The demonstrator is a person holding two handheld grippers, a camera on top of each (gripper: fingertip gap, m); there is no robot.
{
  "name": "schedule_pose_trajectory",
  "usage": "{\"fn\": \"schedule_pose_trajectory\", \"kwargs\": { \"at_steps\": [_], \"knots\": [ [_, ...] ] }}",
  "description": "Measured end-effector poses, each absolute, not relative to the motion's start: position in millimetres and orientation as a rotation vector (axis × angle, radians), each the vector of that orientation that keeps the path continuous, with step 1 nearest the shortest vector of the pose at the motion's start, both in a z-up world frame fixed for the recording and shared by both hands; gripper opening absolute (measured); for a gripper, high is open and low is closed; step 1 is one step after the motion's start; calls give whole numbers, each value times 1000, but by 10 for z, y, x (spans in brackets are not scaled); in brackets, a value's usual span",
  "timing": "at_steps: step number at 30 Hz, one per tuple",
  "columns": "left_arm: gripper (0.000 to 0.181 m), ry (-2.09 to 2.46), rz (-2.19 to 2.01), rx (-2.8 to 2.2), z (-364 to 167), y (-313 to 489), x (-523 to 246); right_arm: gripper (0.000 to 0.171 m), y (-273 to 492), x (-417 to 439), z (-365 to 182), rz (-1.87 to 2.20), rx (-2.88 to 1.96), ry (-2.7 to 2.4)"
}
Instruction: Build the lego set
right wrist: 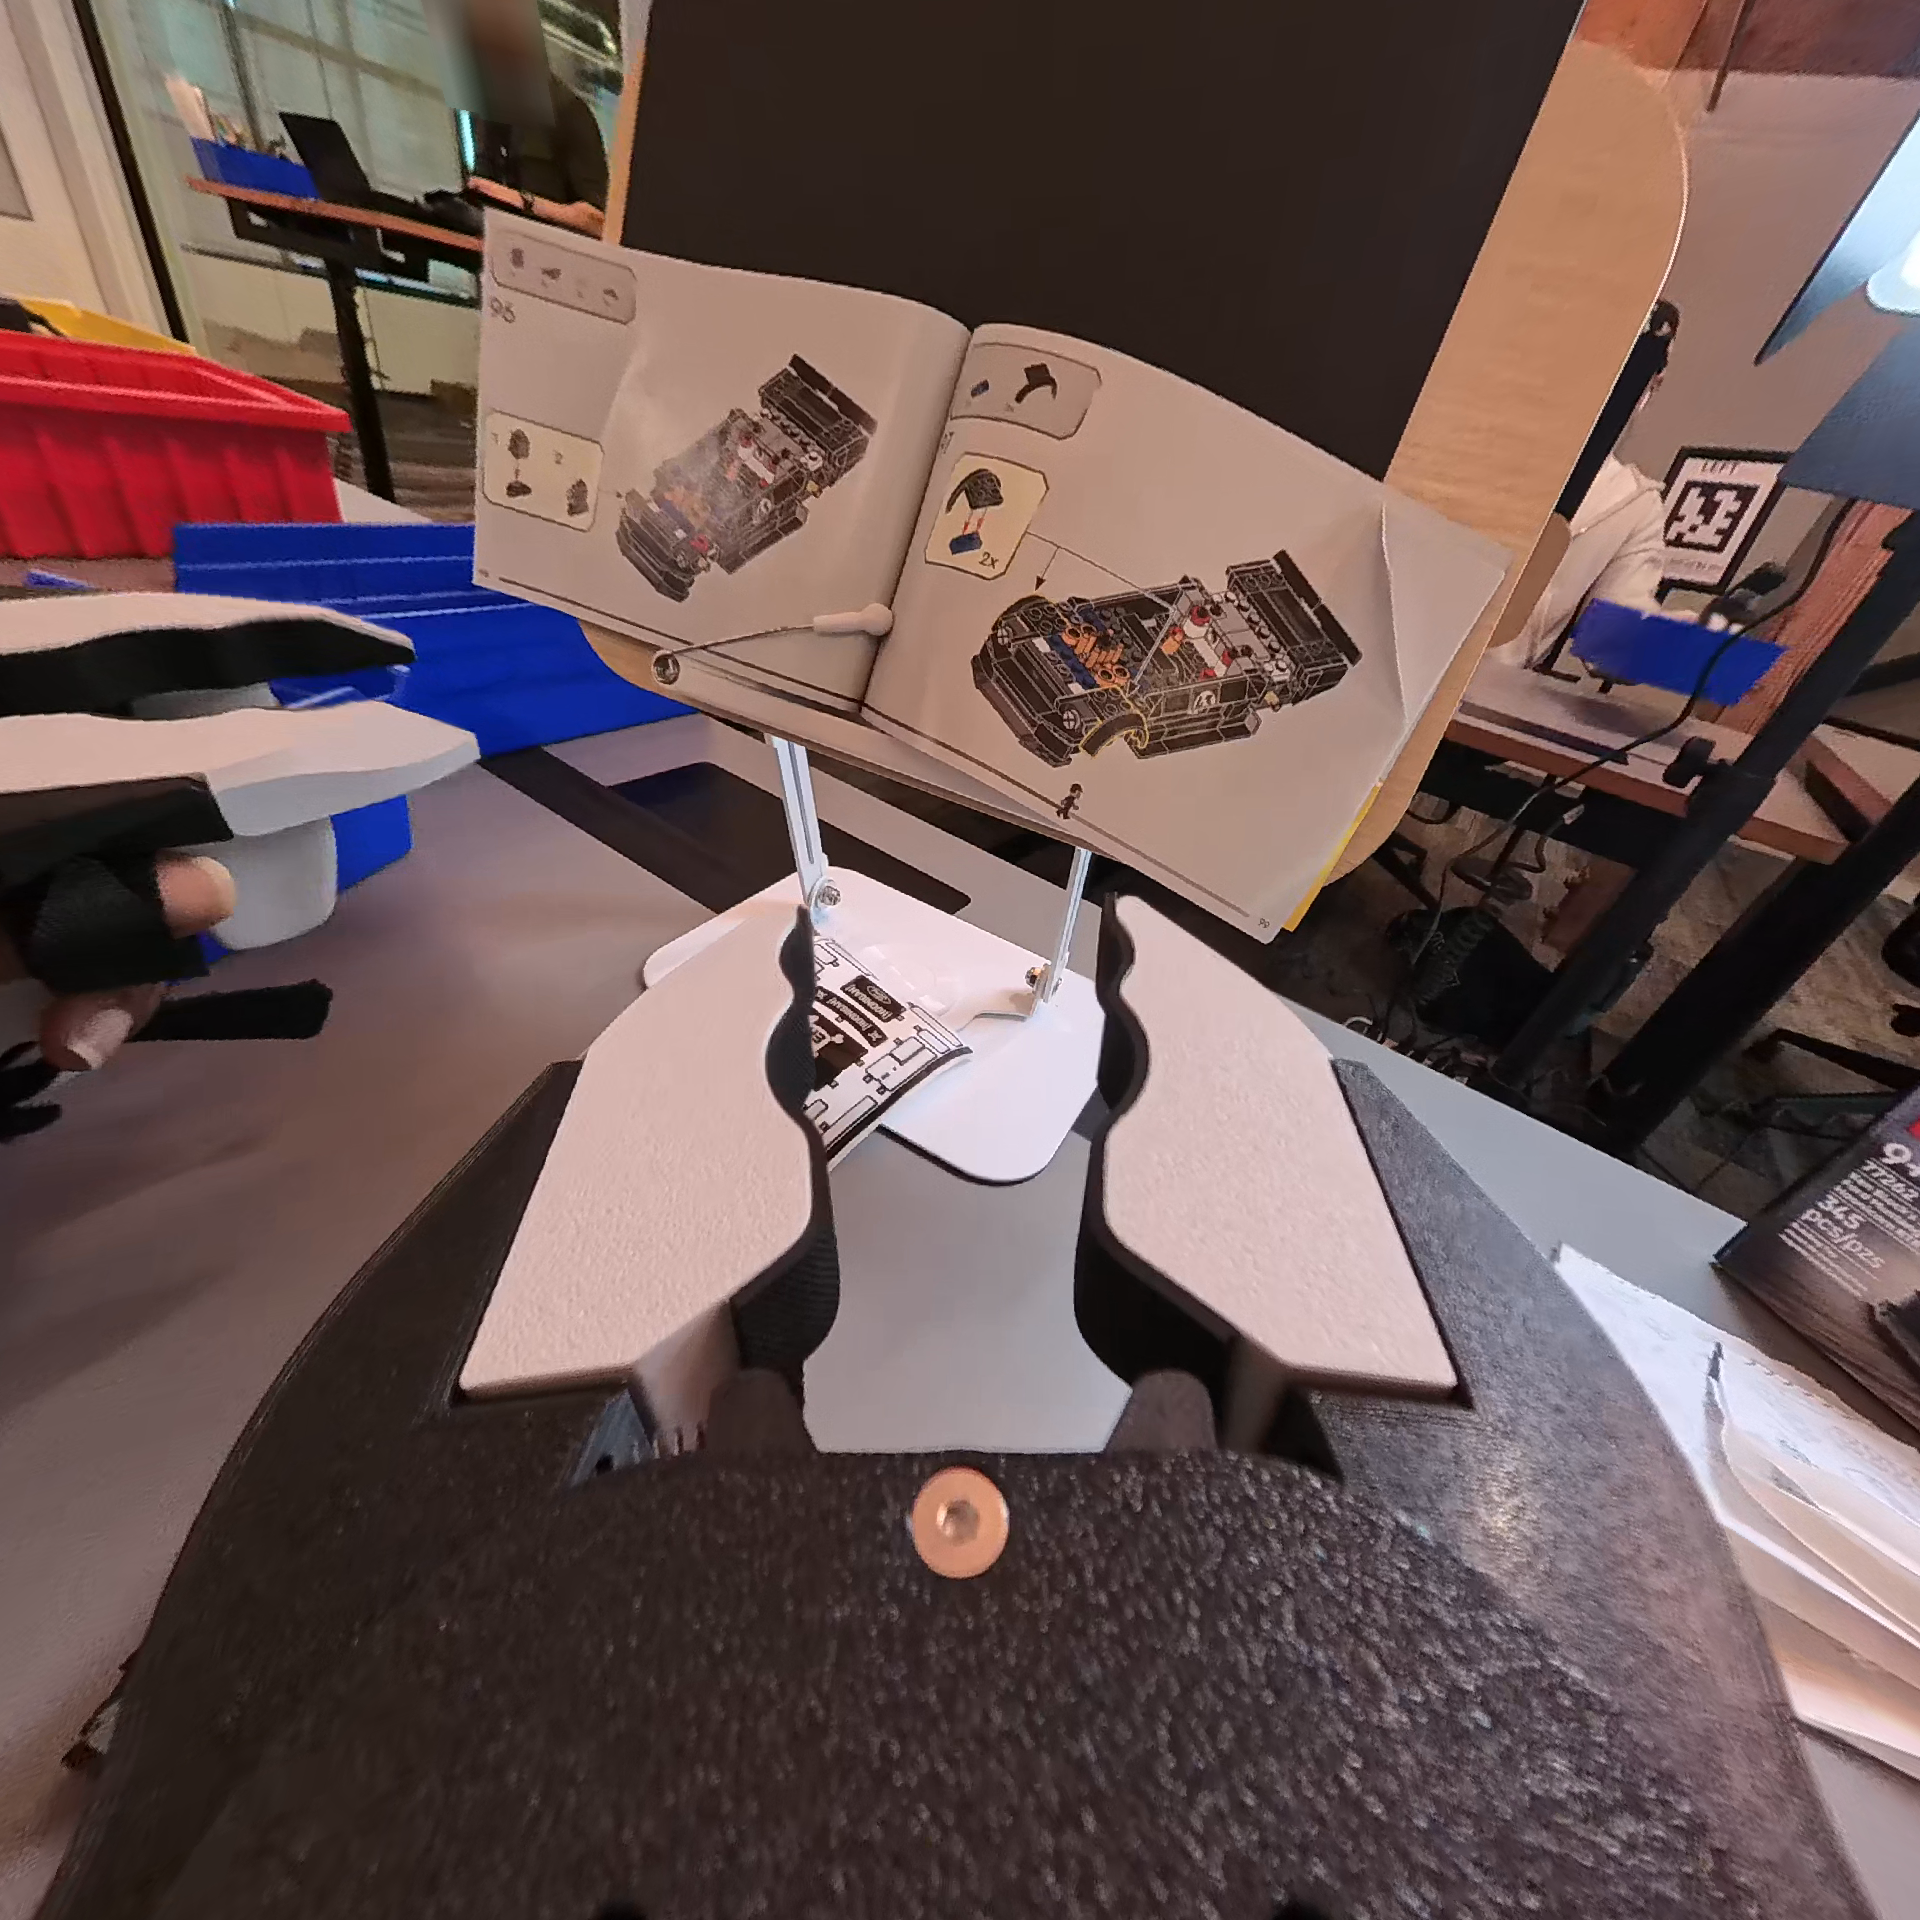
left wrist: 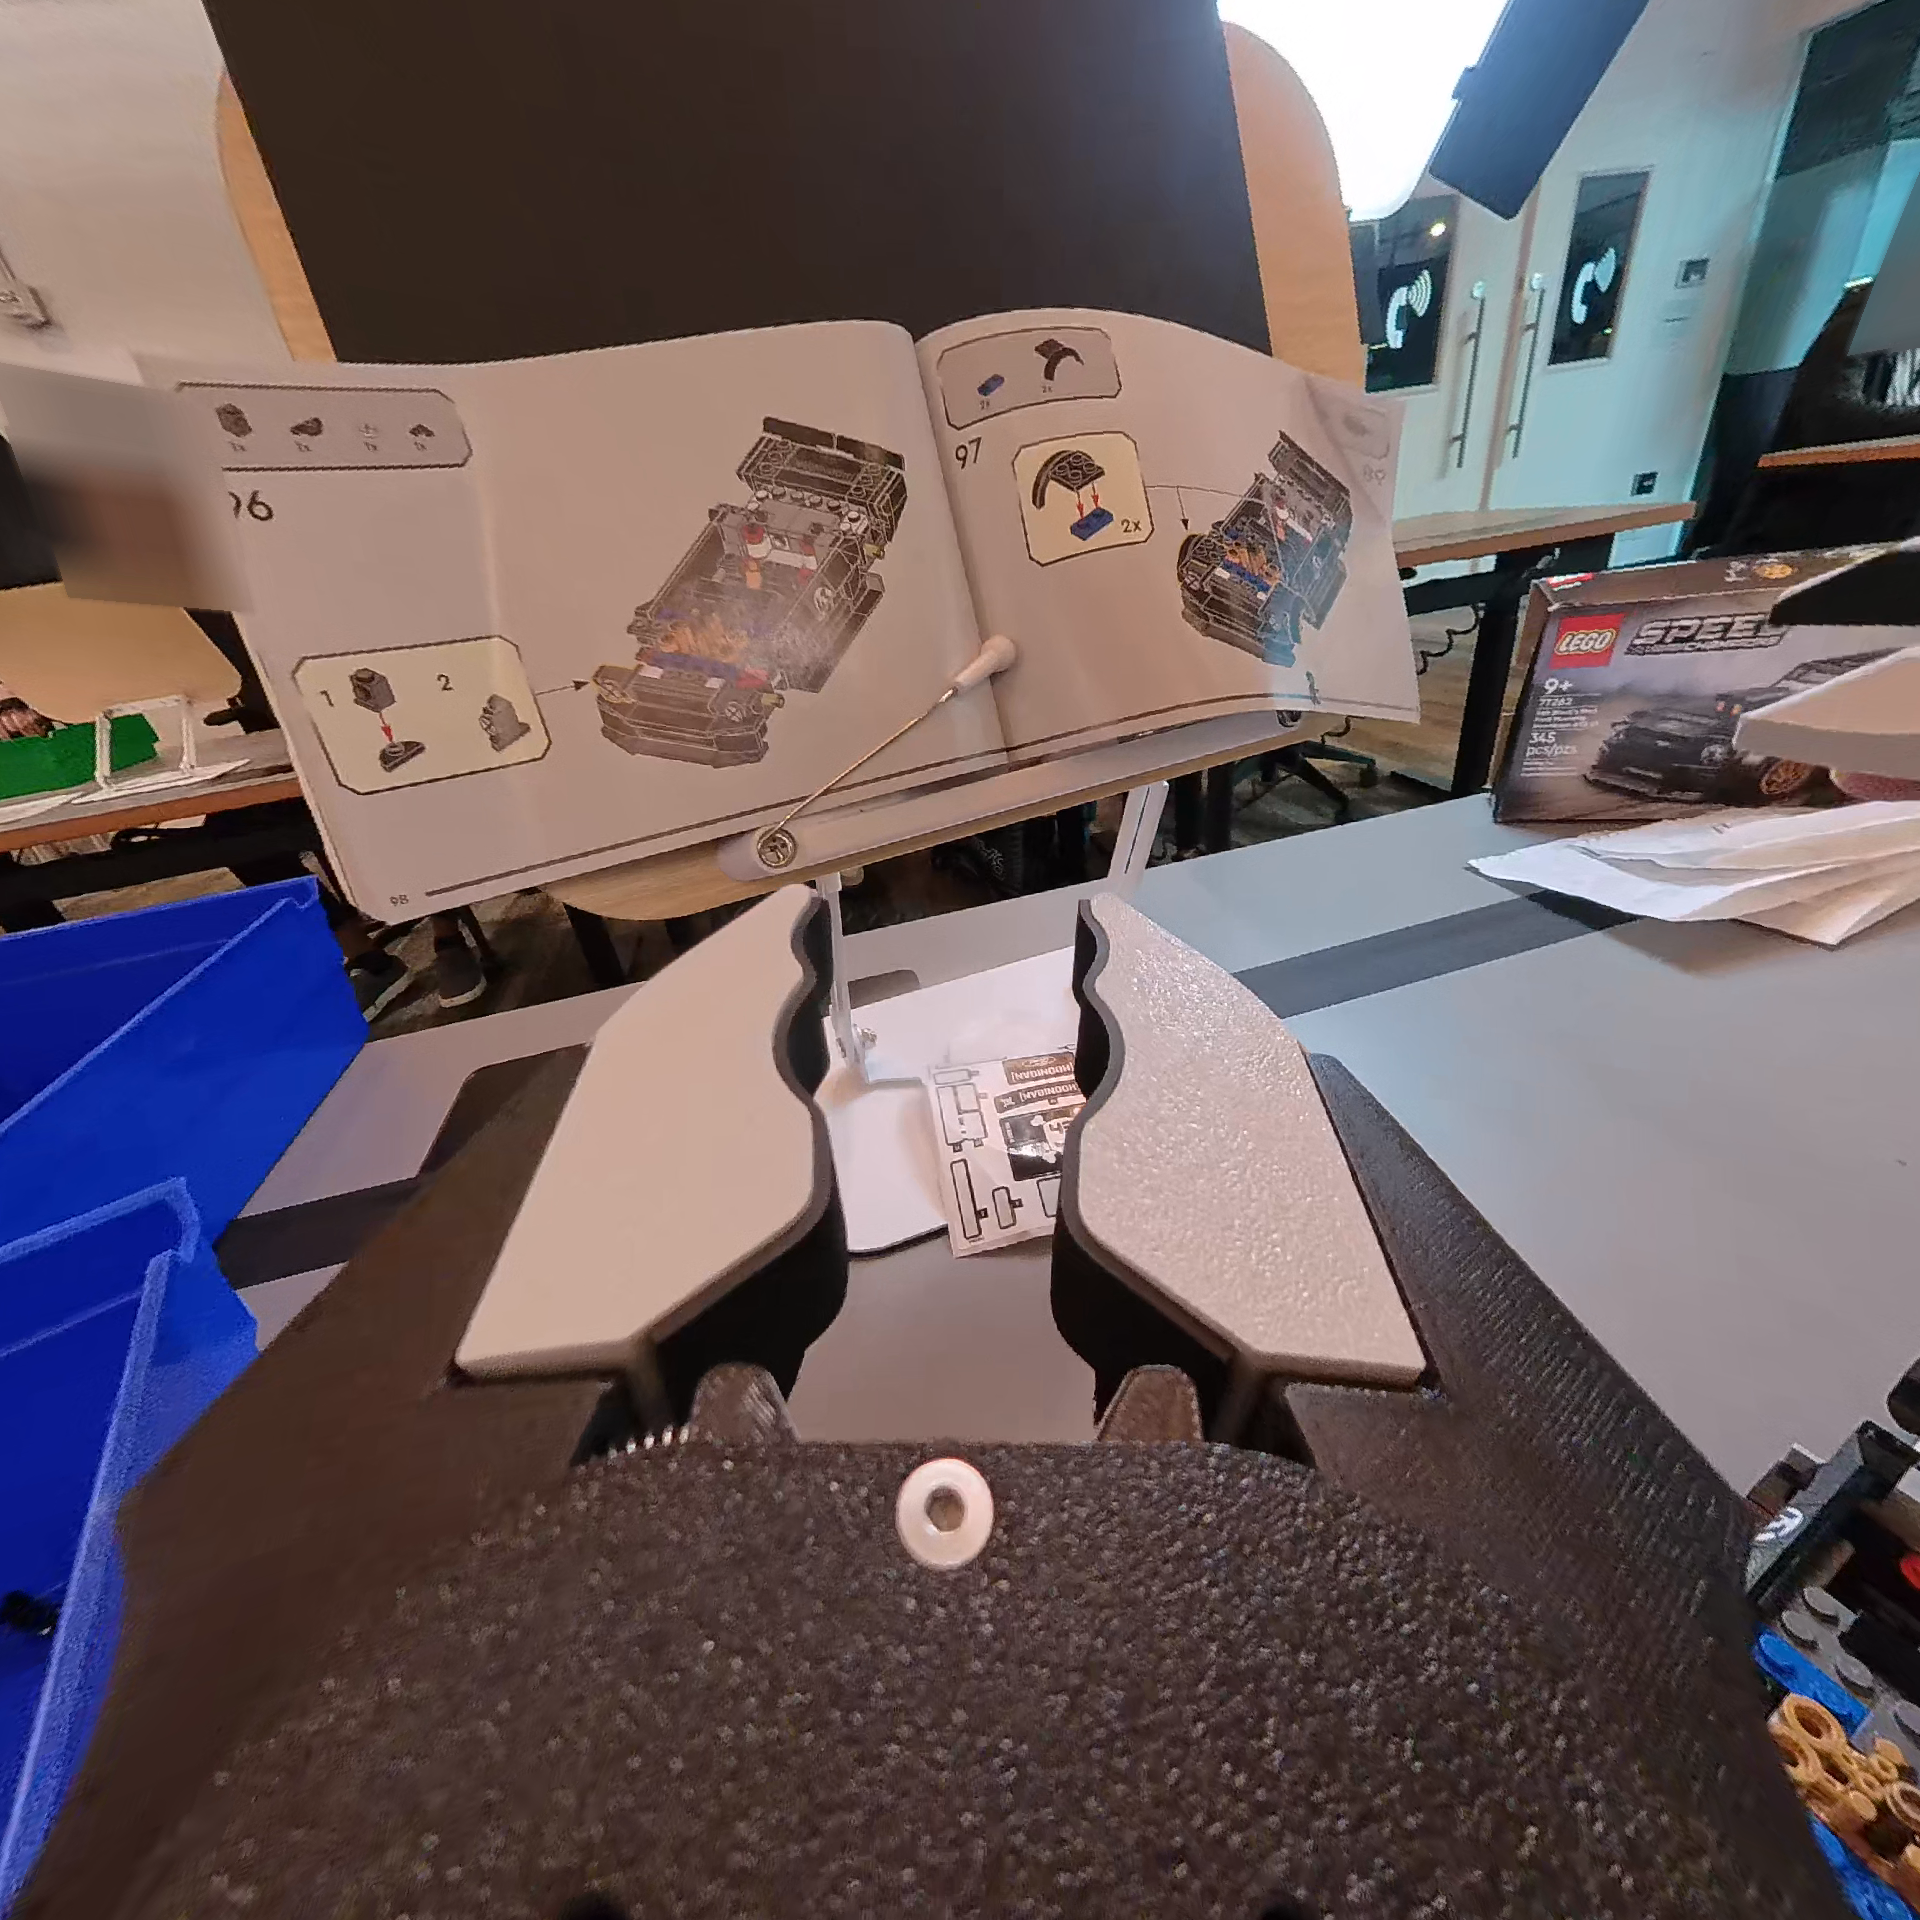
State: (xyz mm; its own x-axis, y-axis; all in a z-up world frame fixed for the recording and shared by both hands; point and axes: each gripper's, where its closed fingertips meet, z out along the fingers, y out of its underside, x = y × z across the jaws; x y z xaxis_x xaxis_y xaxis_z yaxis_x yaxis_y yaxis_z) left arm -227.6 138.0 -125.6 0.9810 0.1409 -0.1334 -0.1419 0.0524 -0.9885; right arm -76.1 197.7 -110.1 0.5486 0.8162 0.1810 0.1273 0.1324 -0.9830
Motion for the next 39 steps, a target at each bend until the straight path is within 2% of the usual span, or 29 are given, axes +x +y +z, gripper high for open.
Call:
{"fn": "schedule_pose_trajectory", "kwargs": {
  "at_steps": [9,13,15,25,39],
  "knots": [
    [43,28,200,-1532,-1342,1427,-2203,37,2006,-735,-1084,588,-1358,-881],
    [41,19,211,-1545,-1390,1459,-2242,7,2122,-769,-1051,536,-1318,-861],
    [41,6,207,-1559,-1443,1492,-2279,1,2257,-850,-1025,507,-1309,-846],
    [41,-8,190,-1593,-1562,1500,-2395,0,2847,-1436,-1007,496,-1362,-838],
    [39,-11,158,-1615,-1637,1504,-2408,0,2955,-1431,-1059,467,-1376,-834]
  ]
}}
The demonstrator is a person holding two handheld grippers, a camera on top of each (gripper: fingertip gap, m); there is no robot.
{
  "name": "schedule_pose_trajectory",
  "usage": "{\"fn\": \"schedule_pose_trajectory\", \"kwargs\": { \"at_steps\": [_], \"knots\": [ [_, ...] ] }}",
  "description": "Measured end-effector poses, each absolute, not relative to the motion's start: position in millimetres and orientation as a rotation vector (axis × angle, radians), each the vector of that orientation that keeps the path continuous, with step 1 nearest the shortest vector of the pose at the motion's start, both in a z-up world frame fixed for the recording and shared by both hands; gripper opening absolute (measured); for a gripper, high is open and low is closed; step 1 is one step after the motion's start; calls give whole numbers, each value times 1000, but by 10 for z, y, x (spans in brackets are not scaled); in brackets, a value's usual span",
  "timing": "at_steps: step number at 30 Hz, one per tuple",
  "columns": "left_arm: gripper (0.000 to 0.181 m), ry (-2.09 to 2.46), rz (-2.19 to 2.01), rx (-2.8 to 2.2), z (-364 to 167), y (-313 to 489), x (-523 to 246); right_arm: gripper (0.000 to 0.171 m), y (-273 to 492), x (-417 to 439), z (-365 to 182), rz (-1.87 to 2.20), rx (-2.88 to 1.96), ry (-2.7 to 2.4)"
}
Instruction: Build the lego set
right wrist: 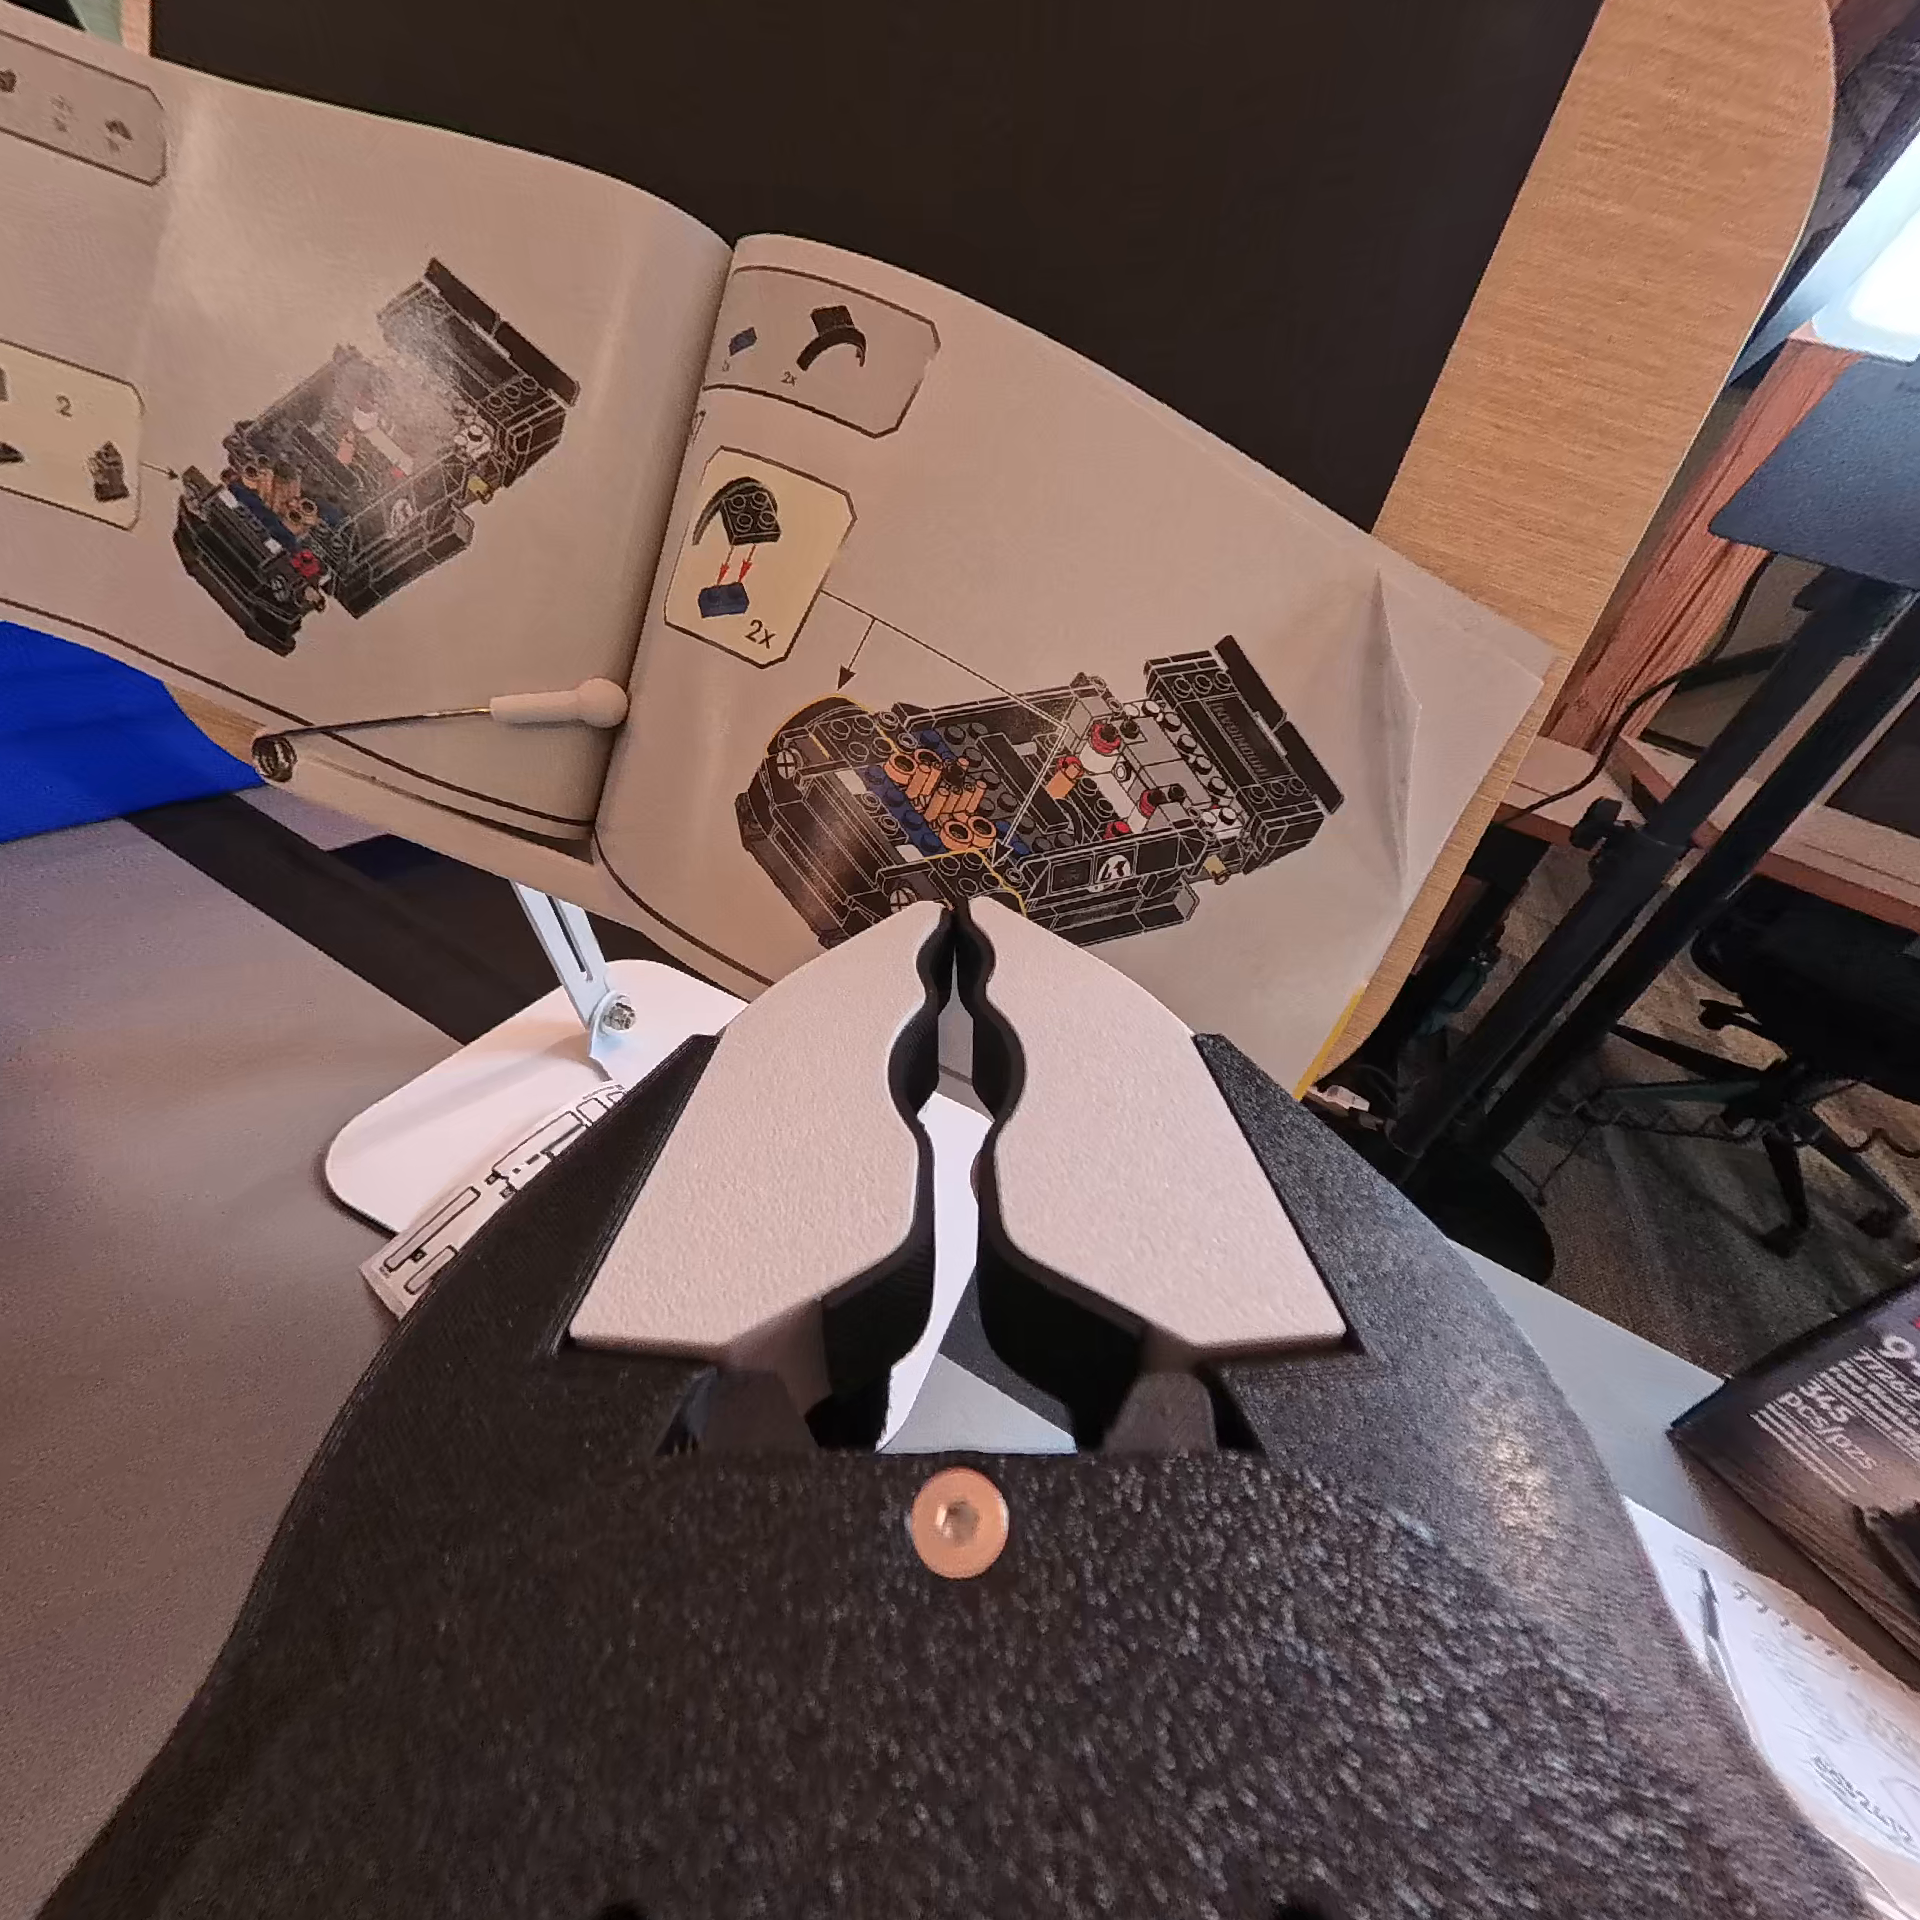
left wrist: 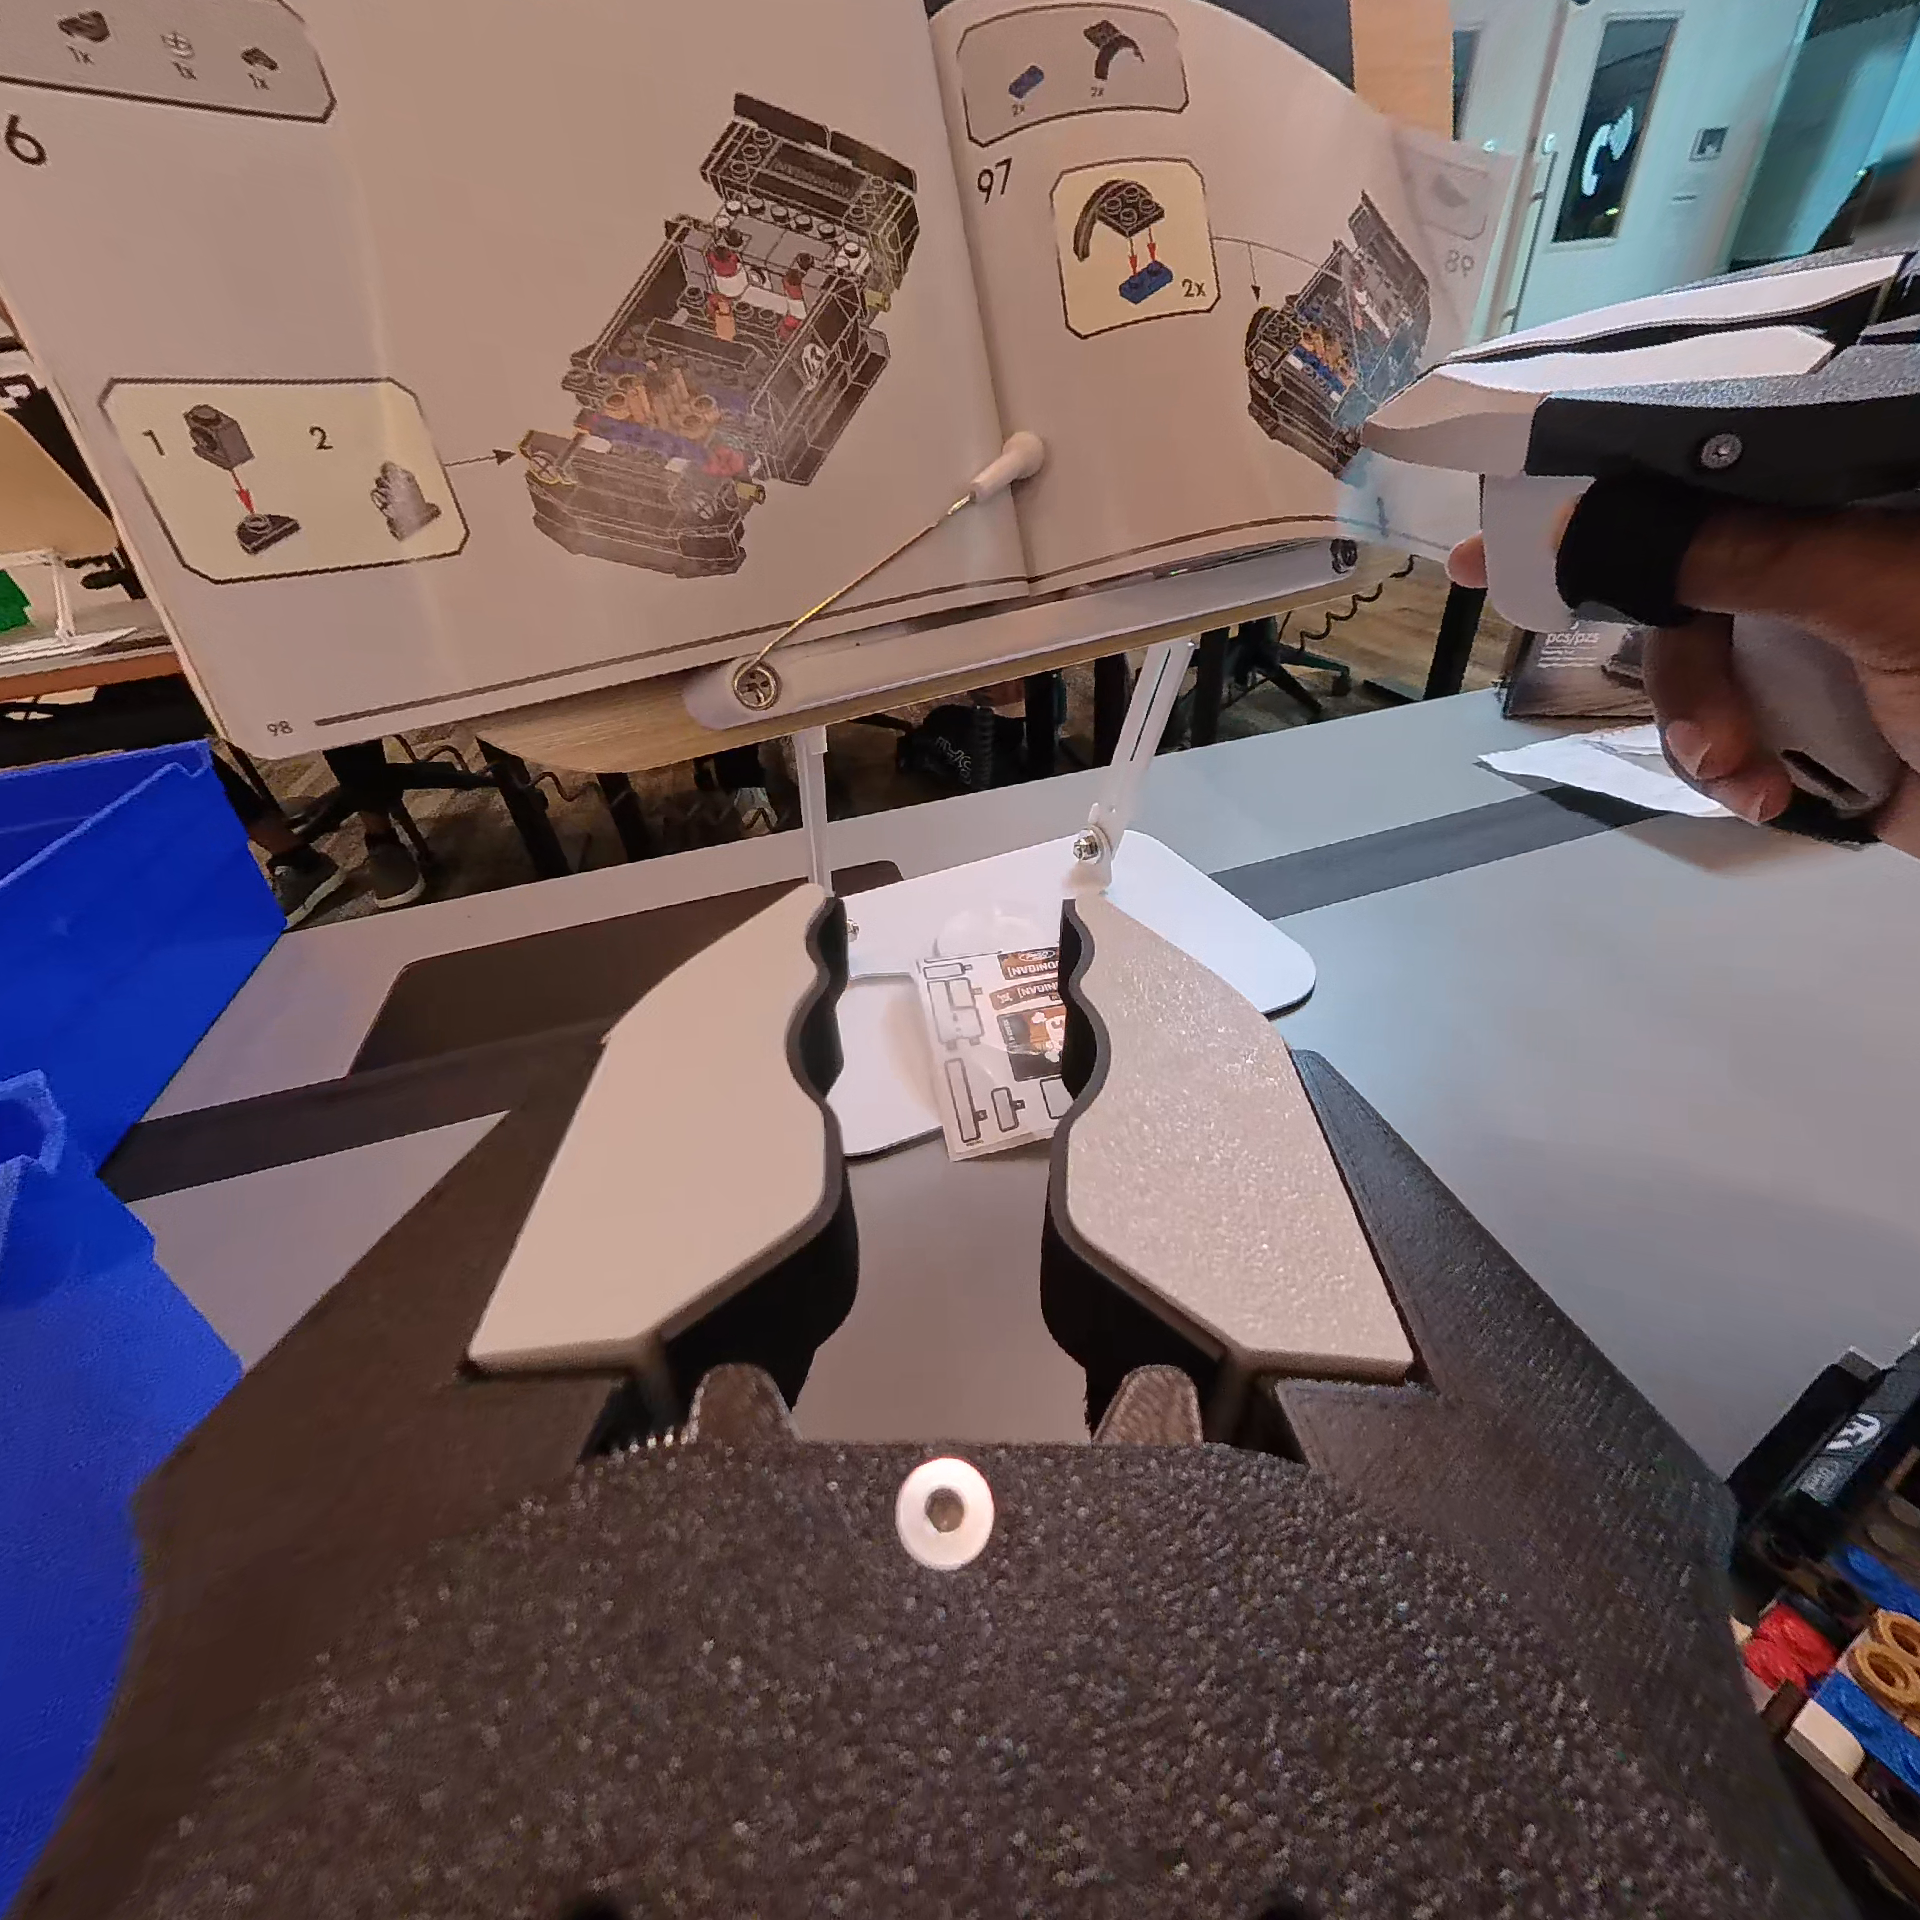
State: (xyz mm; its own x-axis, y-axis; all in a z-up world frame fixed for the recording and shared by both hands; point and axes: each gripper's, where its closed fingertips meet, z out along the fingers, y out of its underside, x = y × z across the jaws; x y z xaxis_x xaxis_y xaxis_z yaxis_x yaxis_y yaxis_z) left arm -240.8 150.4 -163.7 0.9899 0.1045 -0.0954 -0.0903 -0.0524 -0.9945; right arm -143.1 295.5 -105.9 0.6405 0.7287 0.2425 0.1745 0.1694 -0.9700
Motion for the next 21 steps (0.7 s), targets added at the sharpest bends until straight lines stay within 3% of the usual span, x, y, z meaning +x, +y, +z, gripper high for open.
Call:
{"fn": "schedule_pose_trajectory", "kwargs": {
  "at_steps": [21],
  "knots": [
    [35,-1,166,-1612,-1648,1505,-2386,2,2547,-1674,-1023,520,-1314,-874]
  ]
}}
